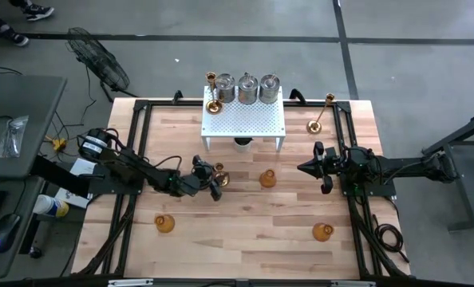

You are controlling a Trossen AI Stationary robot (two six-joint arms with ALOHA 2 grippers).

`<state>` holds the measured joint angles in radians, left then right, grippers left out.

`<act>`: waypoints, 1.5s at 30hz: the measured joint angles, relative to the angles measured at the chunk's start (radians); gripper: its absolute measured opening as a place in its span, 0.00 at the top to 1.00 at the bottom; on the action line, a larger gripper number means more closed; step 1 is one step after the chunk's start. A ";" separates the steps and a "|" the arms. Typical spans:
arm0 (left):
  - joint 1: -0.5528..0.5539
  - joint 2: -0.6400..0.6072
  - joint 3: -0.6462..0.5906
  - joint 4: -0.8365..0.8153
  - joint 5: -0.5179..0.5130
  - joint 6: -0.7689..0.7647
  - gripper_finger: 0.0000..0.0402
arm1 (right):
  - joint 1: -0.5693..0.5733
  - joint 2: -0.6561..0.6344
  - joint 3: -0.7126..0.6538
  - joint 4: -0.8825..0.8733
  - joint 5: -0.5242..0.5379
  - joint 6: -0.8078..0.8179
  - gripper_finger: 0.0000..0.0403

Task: Pick & Place candle stick holders
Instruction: Put the middle left gold candlestick holder on the shelf

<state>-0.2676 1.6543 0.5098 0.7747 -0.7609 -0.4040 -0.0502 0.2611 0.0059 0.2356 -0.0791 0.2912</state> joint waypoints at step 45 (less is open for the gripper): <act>0.106 -0.087 0.641 -0.479 -0.165 0.306 0.97 | 0.000 0.000 0.000 0.000 -0.002 0.000 0.99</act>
<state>-0.1617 1.5677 1.1505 0.2954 -0.9263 -0.0982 -0.0502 0.2611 0.0057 0.2359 -0.0809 0.2913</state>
